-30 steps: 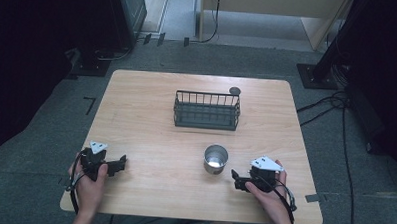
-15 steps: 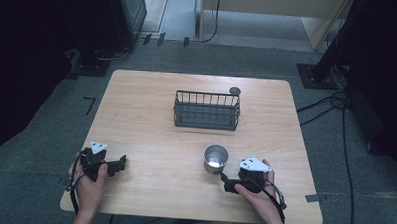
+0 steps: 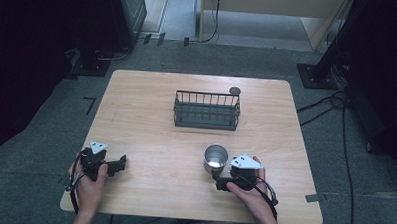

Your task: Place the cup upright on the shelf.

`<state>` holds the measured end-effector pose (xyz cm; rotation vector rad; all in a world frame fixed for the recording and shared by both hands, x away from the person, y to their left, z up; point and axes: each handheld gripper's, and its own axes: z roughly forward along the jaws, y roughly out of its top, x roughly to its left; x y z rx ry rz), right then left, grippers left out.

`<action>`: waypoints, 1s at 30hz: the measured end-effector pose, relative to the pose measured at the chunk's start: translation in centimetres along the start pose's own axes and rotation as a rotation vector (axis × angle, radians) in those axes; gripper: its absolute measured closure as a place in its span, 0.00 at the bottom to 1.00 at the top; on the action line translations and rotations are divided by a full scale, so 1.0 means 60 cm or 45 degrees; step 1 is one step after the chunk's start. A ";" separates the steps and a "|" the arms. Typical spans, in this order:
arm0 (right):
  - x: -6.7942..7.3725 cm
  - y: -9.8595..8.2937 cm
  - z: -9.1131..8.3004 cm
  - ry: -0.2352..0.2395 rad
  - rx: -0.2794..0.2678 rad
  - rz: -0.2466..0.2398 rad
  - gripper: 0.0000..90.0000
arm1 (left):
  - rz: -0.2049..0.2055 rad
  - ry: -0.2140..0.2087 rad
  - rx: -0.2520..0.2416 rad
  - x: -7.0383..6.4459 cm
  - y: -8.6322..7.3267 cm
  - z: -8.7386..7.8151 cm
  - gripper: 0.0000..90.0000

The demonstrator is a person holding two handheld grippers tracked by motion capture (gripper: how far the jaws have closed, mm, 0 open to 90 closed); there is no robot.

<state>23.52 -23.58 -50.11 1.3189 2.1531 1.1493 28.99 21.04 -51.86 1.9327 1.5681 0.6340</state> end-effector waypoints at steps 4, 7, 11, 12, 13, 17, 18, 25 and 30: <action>0.005 0.004 0.007 0.009 -0.008 -0.005 0.07 | -0.001 0.000 -0.001 0.000 0.000 0.000 0.00; 0.010 0.010 0.015 0.021 -0.017 0.004 0.07 | -0.001 0.000 -0.001 0.000 0.000 0.000 0.00; 0.012 0.014 0.023 0.029 -0.030 0.018 0.07 | -0.002 0.000 -0.001 0.000 0.000 0.000 0.00; 0.013 0.015 0.026 0.032 -0.034 0.018 0.07 | -0.001 0.000 -0.001 0.000 0.000 0.000 0.00; 0.014 0.016 0.028 0.032 -0.038 0.018 0.07 | 0.000 0.000 0.000 0.000 0.000 0.000 0.00; 0.016 0.021 0.038 0.030 -0.054 0.032 0.09 | -0.001 0.000 0.000 0.000 0.000 0.000 0.00; 0.017 0.021 0.039 0.021 -0.061 0.033 0.10 | 0.000 0.000 0.000 0.000 0.000 0.000 0.00; 0.019 0.024 0.044 0.001 -0.076 0.056 0.13 | 0.000 0.000 0.000 0.000 0.000 0.000 0.00; 0.024 0.030 0.048 -0.009 -0.088 0.045 0.14 | 0.000 0.000 0.000 0.000 0.000 0.000 0.00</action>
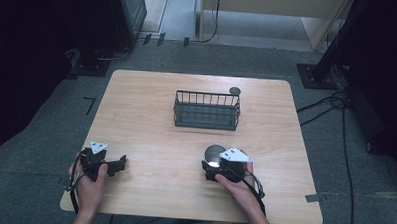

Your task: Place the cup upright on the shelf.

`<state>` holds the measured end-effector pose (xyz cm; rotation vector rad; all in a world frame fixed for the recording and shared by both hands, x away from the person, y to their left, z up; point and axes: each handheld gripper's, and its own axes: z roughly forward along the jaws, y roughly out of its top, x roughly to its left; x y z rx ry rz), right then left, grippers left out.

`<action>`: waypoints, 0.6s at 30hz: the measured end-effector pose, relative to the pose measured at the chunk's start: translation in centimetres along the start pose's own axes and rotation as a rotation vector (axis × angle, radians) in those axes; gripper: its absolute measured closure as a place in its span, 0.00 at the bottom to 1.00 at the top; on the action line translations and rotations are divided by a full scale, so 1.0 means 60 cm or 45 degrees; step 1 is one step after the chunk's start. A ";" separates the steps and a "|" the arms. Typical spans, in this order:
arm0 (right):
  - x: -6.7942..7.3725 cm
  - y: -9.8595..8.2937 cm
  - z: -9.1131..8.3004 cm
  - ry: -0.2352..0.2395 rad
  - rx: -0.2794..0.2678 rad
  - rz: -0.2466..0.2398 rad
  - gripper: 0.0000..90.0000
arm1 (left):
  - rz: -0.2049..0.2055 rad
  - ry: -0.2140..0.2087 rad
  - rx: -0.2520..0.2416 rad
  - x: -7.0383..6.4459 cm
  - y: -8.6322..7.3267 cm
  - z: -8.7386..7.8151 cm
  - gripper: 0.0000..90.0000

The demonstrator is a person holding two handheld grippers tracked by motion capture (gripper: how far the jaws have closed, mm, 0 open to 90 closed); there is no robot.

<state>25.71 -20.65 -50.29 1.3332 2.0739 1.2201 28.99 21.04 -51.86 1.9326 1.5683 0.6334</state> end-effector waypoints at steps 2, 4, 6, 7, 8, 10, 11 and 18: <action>0.001 0.003 0.002 -0.002 -0.008 -0.001 0.16 | 0.000 0.000 0.000 0.000 0.000 0.000 0.00; 0.002 0.004 0.001 -0.002 -0.015 -0.003 0.16 | 0.000 0.000 0.000 0.000 0.000 0.000 0.00; 0.004 0.007 0.001 -0.013 -0.019 -0.019 0.17 | 0.000 0.000 0.000 0.000 0.000 0.000 0.00; 0.004 0.007 0.001 -0.013 -0.019 -0.019 0.17 | 0.000 0.000 0.000 0.000 0.000 0.000 0.00; 0.004 0.008 0.001 -0.006 -0.023 -0.014 0.17 | 0.000 0.000 0.000 0.000 0.000 0.000 0.00; 0.005 0.009 0.000 -0.005 -0.028 -0.010 0.18 | 0.000 0.000 0.000 0.000 0.000 0.000 0.00; 0.005 0.010 0.000 -0.005 -0.030 -0.015 0.18 | 0.000 0.000 0.000 0.000 0.000 0.000 0.00; 0.003 0.025 -0.006 -0.004 -0.052 -0.007 0.19 | 0.000 0.000 0.000 0.000 0.000 0.000 0.00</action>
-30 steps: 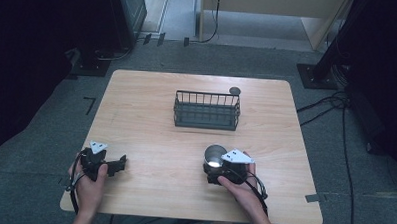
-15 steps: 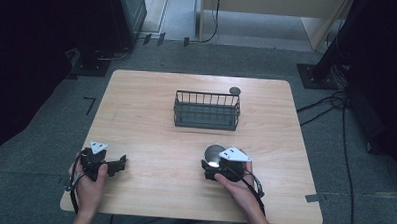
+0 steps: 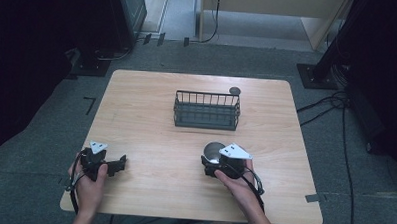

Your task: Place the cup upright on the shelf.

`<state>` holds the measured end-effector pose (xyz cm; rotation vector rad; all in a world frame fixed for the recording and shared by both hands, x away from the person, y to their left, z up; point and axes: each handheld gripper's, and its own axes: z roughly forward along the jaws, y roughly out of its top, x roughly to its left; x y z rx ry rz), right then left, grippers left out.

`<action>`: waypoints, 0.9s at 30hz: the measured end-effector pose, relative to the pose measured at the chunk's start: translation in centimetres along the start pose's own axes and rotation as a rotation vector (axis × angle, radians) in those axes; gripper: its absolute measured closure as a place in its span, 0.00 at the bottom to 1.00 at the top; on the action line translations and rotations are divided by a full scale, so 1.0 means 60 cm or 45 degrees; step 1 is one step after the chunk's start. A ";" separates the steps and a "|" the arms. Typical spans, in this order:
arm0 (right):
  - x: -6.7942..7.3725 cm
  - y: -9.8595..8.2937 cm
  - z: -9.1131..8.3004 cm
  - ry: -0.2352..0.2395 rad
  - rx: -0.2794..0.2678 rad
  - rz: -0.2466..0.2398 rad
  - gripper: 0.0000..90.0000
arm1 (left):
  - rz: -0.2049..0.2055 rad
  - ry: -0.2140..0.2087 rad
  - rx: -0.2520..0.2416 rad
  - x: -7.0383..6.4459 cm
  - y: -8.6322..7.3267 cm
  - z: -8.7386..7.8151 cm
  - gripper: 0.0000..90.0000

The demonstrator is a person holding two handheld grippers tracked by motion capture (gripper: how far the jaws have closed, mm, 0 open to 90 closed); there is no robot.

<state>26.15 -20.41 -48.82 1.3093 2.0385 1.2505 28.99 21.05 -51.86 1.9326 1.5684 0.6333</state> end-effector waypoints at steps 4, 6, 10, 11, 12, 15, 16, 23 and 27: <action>-0.001 0.008 -0.002 -0.005 -0.009 -0.010 0.19 | 0.000 0.000 0.000 0.000 0.000 0.000 0.00; -0.001 0.013 -0.002 -0.002 -0.012 -0.011 0.19 | 0.000 0.000 0.000 0.000 0.000 0.000 0.00; -0.002 0.023 -0.002 -0.001 -0.016 -0.012 0.19 | 0.000 0.000 0.000 0.000 0.000 0.000 0.00; -0.002 0.023 -0.002 -0.001 -0.016 -0.012 0.19 | 0.000 0.000 0.000 0.000 0.000 0.000 0.00; -0.002 0.025 -0.002 -0.001 -0.014 -0.007 0.19 | 0.000 0.000 0.000 0.000 0.000 0.000 0.00; -0.005 0.033 -0.002 -0.003 -0.019 -0.011 0.19 | 0.000 0.000 0.000 0.000 0.000 0.000 0.00; -0.005 0.035 -0.002 -0.002 -0.020 -0.010 0.19 | 0.000 0.000 0.000 0.000 0.000 0.000 0.00; -0.008 0.050 -0.005 -0.010 -0.042 -0.012 0.19 | 0.000 0.000 0.000 0.000 0.000 0.000 0.00; -0.011 0.063 -0.006 -0.017 -0.052 -0.011 0.19 | 0.000 0.000 0.000 0.000 0.000 0.000 0.00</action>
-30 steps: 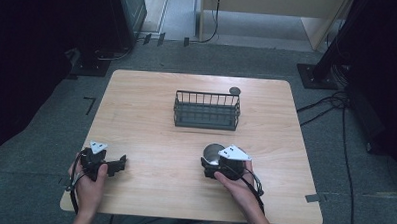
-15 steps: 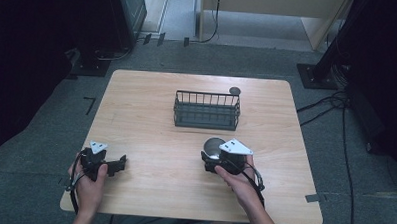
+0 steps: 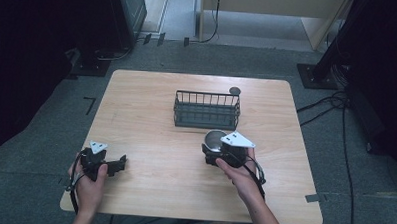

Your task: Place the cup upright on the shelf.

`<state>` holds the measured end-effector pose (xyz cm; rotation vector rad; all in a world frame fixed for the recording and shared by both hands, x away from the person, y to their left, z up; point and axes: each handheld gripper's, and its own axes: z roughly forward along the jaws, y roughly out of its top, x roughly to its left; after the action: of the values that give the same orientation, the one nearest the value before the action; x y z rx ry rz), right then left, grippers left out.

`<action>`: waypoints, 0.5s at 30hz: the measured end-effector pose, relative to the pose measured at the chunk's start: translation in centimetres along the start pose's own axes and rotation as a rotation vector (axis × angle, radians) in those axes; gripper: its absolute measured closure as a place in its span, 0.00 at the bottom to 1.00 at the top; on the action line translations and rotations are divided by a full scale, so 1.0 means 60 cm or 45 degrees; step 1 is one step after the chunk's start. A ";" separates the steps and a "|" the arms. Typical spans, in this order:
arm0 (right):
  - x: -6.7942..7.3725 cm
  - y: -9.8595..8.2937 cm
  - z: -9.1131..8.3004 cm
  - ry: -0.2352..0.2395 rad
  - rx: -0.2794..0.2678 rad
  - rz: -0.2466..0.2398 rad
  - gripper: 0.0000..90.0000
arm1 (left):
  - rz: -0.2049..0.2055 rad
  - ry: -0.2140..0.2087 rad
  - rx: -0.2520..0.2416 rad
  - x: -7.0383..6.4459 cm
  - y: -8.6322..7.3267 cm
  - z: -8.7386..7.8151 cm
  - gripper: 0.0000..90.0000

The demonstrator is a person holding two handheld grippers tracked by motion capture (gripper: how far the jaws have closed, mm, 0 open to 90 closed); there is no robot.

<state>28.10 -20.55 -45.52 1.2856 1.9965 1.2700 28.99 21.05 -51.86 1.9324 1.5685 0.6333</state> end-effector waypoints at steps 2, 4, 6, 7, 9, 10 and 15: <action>-0.001 0.005 0.000 0.000 0.000 0.001 0.19 | 0.000 0.000 0.000 0.000 0.000 0.000 0.00; -0.003 0.011 0.001 -0.006 0.001 -0.004 0.19 | 0.000 0.000 0.000 0.000 0.000 0.000 0.00; -0.004 0.015 0.001 -0.010 -0.002 -0.009 0.19 | 0.000 0.000 0.000 0.000 0.000 0.000 0.00; -0.005 0.017 0.002 -0.010 -0.003 -0.009 0.19 | 0.000 0.000 0.000 0.000 0.000 0.000 0.00; -0.007 0.023 0.002 -0.014 -0.004 -0.011 0.19 | 0.000 0.000 0.000 0.000 0.000 0.000 0.00; -0.009 0.028 0.003 -0.020 -0.008 -0.014 0.19 | 0.000 0.000 0.000 0.000 0.000 0.000 0.00; -0.014 0.040 0.005 -0.033 -0.006 -0.012 0.19 | 0.000 0.000 0.000 0.000 0.000 0.000 0.00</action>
<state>29.83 -20.81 -43.69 1.2827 1.9781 1.2472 28.99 21.05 -51.86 1.9324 1.5685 0.6332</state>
